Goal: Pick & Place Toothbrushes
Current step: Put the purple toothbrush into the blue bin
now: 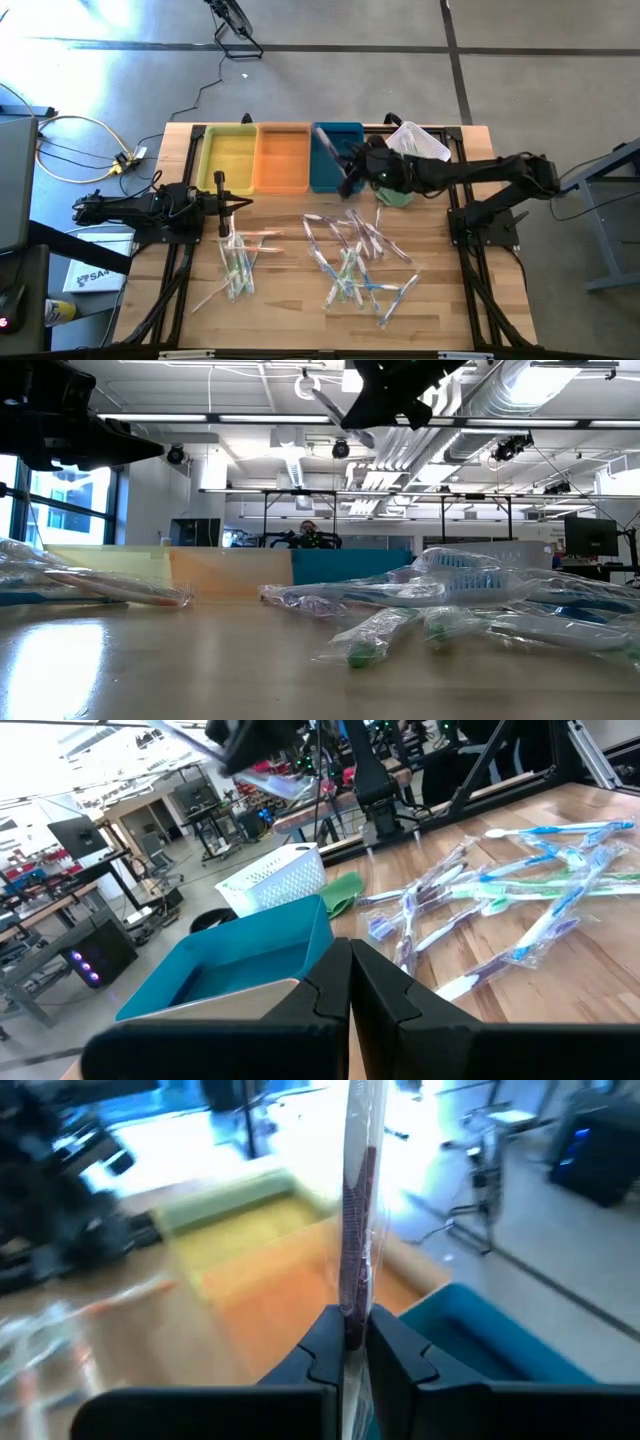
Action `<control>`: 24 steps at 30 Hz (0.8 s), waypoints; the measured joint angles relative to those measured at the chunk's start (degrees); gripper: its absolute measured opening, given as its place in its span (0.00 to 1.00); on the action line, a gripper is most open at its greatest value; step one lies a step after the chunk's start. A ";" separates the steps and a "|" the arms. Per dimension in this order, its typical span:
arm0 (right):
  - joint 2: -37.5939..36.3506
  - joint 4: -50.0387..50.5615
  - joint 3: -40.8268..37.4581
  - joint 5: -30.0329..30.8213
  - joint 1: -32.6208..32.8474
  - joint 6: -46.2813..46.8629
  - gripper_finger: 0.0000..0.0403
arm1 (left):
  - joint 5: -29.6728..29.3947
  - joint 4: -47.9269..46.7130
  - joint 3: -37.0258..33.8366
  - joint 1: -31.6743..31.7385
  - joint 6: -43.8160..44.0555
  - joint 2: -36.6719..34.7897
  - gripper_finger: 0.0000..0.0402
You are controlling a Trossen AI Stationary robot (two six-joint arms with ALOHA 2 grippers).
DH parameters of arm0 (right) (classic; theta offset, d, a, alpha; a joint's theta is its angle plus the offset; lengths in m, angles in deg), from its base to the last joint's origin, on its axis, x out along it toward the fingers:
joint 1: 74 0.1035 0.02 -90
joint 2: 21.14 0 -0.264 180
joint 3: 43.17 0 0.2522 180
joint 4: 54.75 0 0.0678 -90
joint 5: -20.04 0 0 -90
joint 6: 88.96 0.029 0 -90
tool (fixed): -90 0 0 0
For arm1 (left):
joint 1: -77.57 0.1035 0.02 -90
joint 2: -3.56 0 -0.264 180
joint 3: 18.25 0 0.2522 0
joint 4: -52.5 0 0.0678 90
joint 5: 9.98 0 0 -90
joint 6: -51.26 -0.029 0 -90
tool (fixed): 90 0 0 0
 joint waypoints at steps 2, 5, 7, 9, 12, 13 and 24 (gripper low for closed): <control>0.24 -1.38 0.02 1.26 -0.76 0.48 0.04 | 0.00 0.00 0.00 0.01 0.00 -0.01 0.00; 0.99 -3.44 0.00 2.41 -1.95 2.71 0.04 | 0.00 0.00 0.00 0.01 0.00 0.01 0.00; 2.28 -4.90 0.02 3.26 -2.49 3.23 0.04 | 0.00 0.00 0.00 0.01 0.00 0.01 0.00; 3.46 -5.25 0.00 3.90 -3.14 3.54 0.04 | 0.00 0.00 0.00 0.01 -0.25 0.00 0.00; 5.68 -5.63 0.00 3.90 -4.42 5.46 0.04 | 0.00 0.00 0.00 0.01 -0.39 0.01 0.00; 6.35 -5.59 0.00 3.87 -4.86 6.01 0.04 | 0.00 -0.01 0.00 0.00 -0.39 0.01 0.00; 8.61 -0.74 0.00 2.02 -10.27 12.75 0.04 | 0.00 -0.02 0.00 0.01 -0.42 0.01 0.00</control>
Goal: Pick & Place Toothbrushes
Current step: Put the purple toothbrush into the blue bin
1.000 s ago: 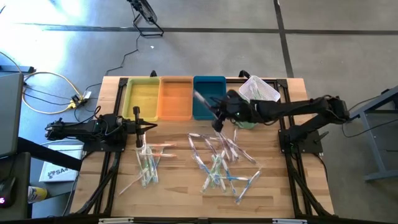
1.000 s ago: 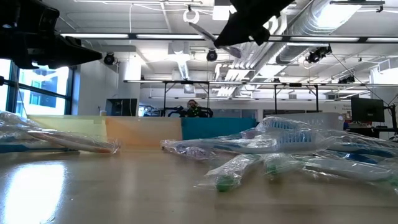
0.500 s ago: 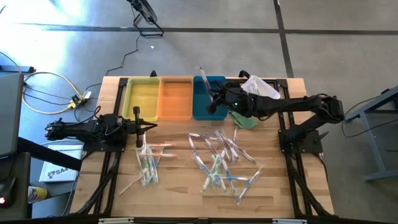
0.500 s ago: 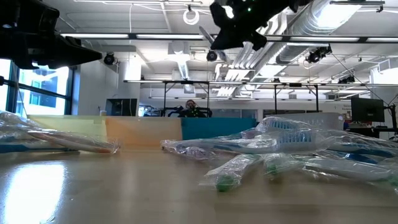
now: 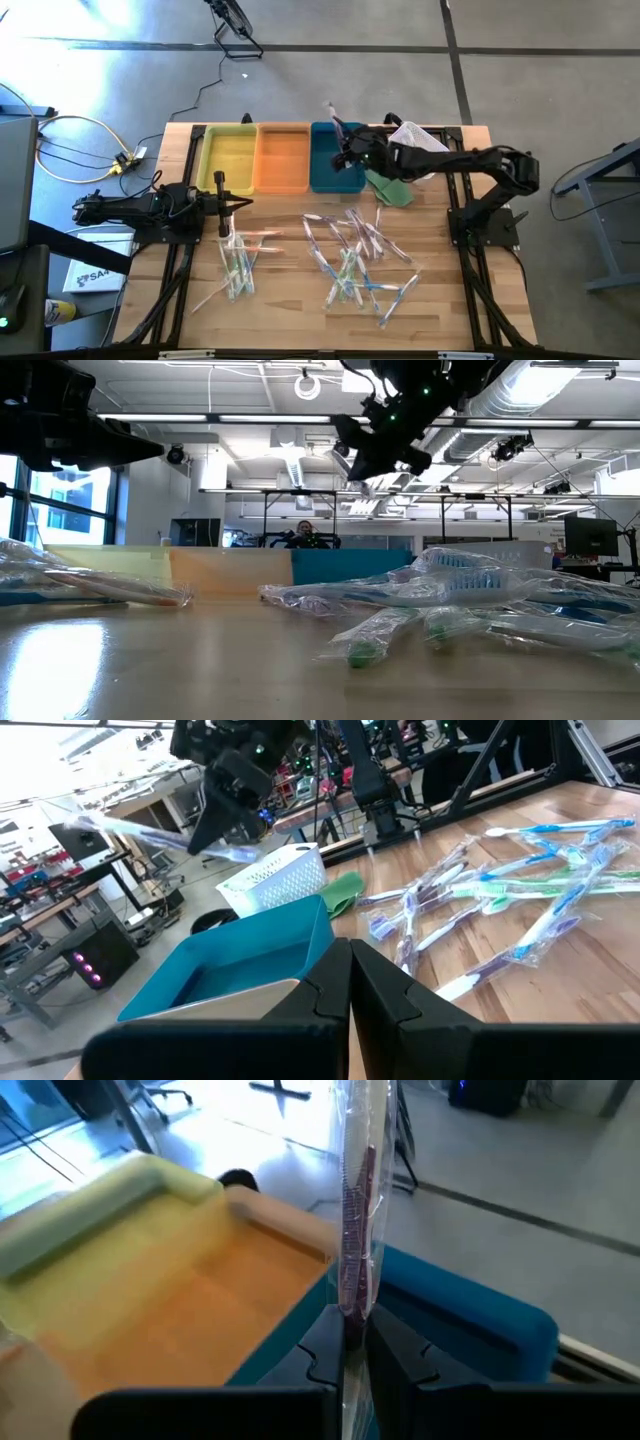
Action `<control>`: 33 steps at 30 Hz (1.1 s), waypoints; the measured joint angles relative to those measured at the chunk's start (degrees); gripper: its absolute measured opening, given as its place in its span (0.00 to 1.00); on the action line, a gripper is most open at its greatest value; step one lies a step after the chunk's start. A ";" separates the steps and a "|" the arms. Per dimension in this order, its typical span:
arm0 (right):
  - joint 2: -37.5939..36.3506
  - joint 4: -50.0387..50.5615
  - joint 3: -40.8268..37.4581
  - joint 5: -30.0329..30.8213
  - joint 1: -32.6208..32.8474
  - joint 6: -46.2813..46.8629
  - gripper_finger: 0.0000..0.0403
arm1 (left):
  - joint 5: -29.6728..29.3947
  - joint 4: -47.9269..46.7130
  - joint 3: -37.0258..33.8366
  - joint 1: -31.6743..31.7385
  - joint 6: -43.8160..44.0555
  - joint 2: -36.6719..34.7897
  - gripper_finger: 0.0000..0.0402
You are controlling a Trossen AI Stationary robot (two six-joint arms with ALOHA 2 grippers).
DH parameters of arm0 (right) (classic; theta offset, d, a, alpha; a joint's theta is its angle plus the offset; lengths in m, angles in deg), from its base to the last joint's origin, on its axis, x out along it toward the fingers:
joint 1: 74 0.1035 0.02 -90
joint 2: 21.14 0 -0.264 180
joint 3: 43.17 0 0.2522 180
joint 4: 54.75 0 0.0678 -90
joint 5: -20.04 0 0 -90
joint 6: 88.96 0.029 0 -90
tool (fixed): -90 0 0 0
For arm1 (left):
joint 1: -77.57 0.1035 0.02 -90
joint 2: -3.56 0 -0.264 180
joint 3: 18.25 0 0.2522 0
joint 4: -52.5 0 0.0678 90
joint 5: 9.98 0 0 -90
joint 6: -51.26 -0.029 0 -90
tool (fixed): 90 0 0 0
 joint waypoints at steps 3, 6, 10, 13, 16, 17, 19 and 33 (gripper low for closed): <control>0.00 1.29 -0.02 0.16 -0.40 0.38 0.04 | 0.00 0.00 0.00 -0.01 0.00 0.00 0.00; 0.00 1.33 -0.04 -0.05 -0.36 0.69 0.04 | 0.00 0.00 0.00 0.00 0.00 0.01 0.00; 0.00 2.32 -0.04 -0.09 -0.36 0.98 0.04 | 0.00 0.00 0.00 -0.02 0.00 -0.01 0.00; 0.00 3.61 -0.04 -0.05 -0.36 1.11 0.04 | 0.00 0.00 0.00 0.00 0.00 0.01 0.00; 1.53 4.68 -0.04 0.54 -0.36 2.35 0.04 | 0.00 0.00 0.00 -0.02 0.00 -0.01 0.00; 2.15 4.87 -0.04 0.35 -0.60 2.40 0.04 | 0.00 0.00 0.00 0.00 0.00 0.01 0.00; 4.56 4.18 -0.07 0.09 -0.71 2.38 0.04 | -0.02 -0.02 0.00 -0.02 0.00 0.00 0.00; 13.61 2.75 -0.07 -7.43 -5.43 5.30 0.04 | 0.00 -0.26 0.00 -0.02 0.00 0.01 0.00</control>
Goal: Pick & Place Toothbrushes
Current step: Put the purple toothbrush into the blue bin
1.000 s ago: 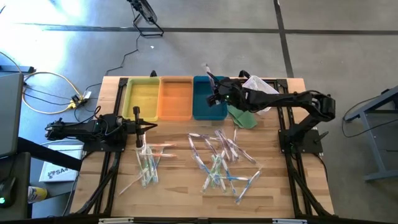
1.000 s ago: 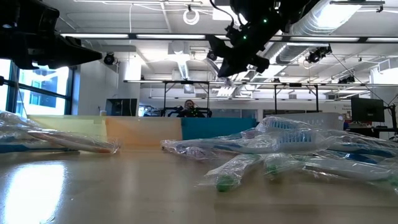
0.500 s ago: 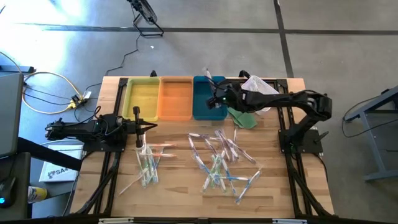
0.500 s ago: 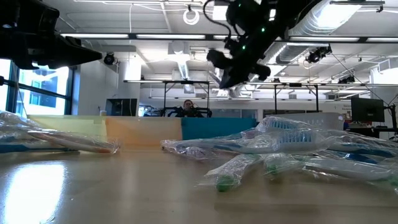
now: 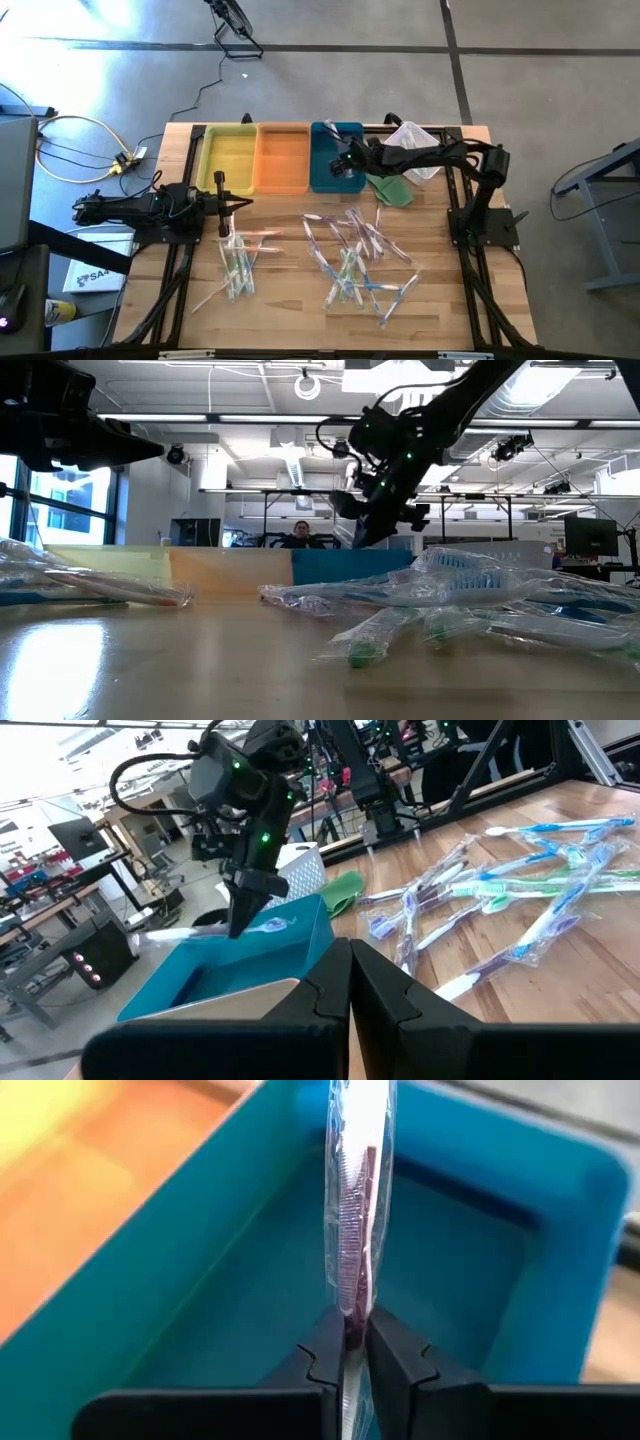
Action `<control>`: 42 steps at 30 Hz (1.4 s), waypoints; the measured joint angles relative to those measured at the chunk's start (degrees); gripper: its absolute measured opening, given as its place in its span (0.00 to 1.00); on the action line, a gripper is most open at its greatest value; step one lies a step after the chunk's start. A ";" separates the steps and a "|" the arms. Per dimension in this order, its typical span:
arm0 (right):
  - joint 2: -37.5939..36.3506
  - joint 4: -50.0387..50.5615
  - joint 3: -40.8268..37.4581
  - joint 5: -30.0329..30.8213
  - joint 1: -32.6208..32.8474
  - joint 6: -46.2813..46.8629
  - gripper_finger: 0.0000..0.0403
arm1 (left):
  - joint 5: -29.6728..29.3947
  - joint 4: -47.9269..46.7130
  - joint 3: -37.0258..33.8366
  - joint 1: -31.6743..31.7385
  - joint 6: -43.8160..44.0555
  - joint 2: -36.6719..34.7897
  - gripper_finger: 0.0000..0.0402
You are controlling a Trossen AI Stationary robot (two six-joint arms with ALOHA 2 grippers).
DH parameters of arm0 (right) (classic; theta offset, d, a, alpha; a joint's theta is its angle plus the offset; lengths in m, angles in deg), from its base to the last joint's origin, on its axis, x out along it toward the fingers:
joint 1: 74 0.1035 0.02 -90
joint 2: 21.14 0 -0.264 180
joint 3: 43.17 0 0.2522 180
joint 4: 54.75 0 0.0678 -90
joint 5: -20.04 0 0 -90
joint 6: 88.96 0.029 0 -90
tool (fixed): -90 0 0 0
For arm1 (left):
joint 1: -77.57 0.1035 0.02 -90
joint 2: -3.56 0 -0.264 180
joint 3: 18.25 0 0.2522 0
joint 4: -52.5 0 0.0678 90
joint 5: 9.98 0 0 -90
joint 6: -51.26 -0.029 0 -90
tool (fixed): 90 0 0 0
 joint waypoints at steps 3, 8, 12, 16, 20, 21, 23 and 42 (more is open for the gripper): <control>1.18 -0.02 0.00 -1.05 -0.08 0.00 0.04 | 0.00 -0.02 0.00 0.00 0.00 0.00 0.00; 1.45 1.71 0.00 -1.33 -0.08 0.00 0.04 | -0.02 -0.04 0.00 0.00 0.00 0.00 0.00; 1.45 2.46 0.00 -1.48 -0.08 0.00 0.08 | -0.07 -0.04 0.00 0.00 0.00 0.00 0.00; 1.42 2.34 0.00 -1.53 0.04 -0.02 0.18 | -0.09 -0.08 0.00 0.00 0.00 0.00 0.00; 1.42 2.24 0.00 -1.38 0.12 -1.12 0.26 | -0.11 -0.09 0.00 0.00 0.00 0.00 0.00; 1.42 2.26 0.00 -1.30 0.12 -1.29 0.28 | -0.11 -0.09 0.00 0.00 0.00 0.00 0.00; 1.42 2.01 0.00 -1.28 0.12 -1.33 0.29 | -0.11 -0.10 0.00 0.00 0.00 0.00 0.00; -10.09 1.30 0.00 -9.47 4.18 -14.27 0.02 | -0.17 -0.15 0.00 0.00 0.00 0.00 0.00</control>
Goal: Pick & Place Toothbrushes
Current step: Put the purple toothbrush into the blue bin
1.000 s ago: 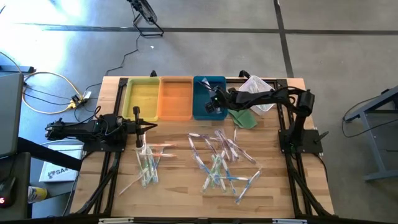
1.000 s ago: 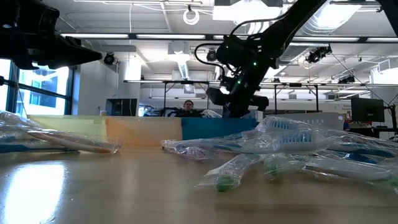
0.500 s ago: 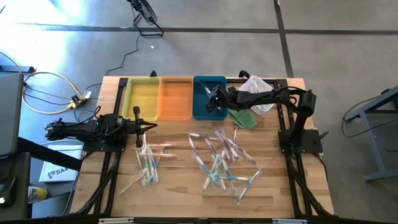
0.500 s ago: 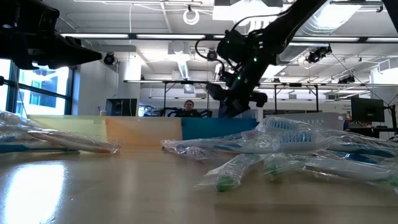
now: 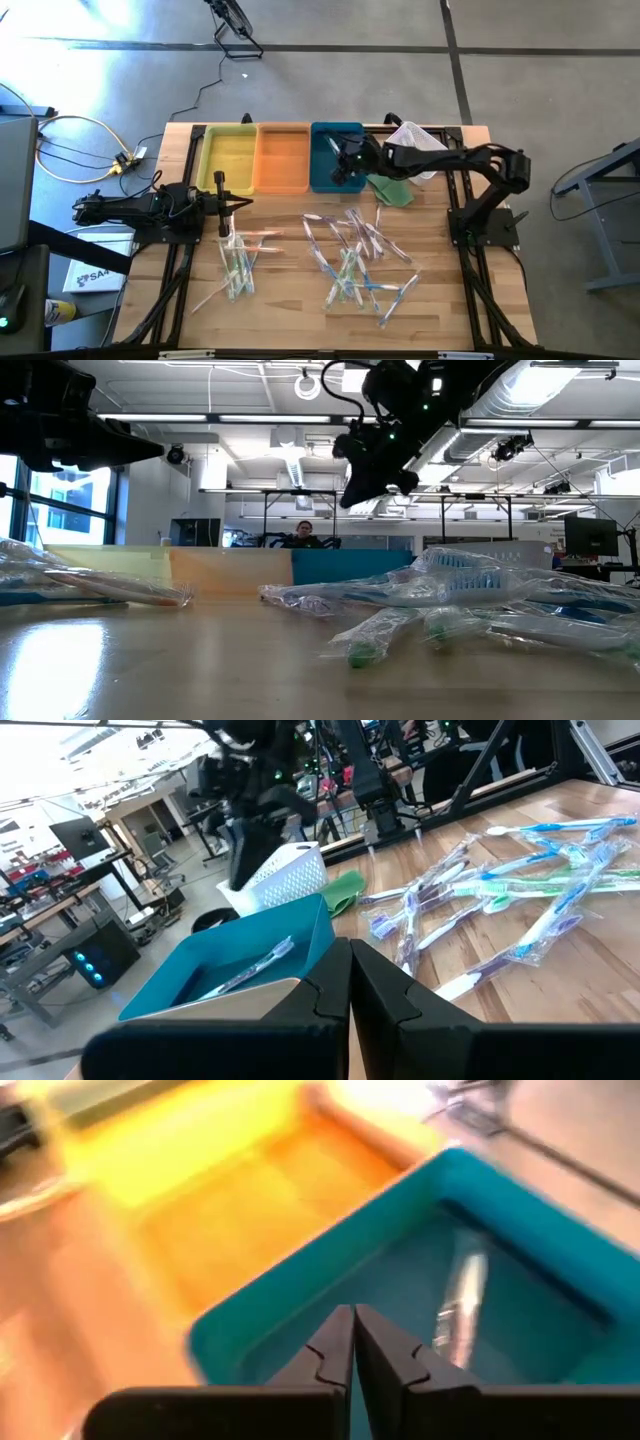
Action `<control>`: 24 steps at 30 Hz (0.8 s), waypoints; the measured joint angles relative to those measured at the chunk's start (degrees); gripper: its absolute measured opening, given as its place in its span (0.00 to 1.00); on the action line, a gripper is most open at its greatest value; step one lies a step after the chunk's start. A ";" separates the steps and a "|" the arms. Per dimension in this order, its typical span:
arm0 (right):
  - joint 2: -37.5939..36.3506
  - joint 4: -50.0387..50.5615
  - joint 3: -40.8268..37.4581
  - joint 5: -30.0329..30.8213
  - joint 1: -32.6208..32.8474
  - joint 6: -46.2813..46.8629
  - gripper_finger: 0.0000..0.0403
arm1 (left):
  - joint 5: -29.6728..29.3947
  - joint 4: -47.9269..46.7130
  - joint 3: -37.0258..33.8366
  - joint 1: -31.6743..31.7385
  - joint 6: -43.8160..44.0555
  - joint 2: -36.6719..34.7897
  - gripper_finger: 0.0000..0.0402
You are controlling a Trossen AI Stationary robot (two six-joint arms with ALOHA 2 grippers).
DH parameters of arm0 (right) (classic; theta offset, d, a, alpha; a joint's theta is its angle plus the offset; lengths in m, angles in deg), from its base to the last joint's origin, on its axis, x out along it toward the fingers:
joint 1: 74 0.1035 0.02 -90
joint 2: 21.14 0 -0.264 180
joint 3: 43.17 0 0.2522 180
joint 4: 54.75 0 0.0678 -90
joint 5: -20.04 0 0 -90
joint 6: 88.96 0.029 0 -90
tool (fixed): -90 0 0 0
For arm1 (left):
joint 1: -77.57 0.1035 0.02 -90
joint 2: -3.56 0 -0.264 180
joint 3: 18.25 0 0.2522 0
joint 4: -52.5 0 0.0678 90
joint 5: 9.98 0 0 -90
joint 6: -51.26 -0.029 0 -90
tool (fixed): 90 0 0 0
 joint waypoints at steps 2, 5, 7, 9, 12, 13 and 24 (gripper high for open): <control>-0.49 0.80 0.00 -5.11 0.08 -0.81 0.02 | 0.00 0.00 0.00 0.00 0.00 0.00 0.00; -1.32 2.58 0.00 -13.21 0.33 -0.83 0.01 | -0.02 -0.02 0.00 0.00 0.00 0.00 0.00; -1.92 3.88 0.00 -16.25 0.88 -0.81 0.01 | -0.02 -0.01 0.00 0.00 0.00 -0.01 0.00; -2.56 4.71 0.00 -16.88 1.83 -0.57 0.01 | -0.02 -0.02 0.00 0.00 0.00 0.00 0.00; -3.94 5.50 0.00 -15.76 3.85 -0.33 0.01 | -0.02 -0.02 0.00 0.00 0.00 0.00 0.00; -4.57 6.00 0.00 -14.63 4.60 -0.37 0.01 | -0.02 -0.02 0.00 0.00 0.00 0.00 0.00; -7.63 17.31 0.02 -6.71 13.31 4.07 0.01 | -0.03 0.00 0.00 0.02 0.00 -0.01 0.00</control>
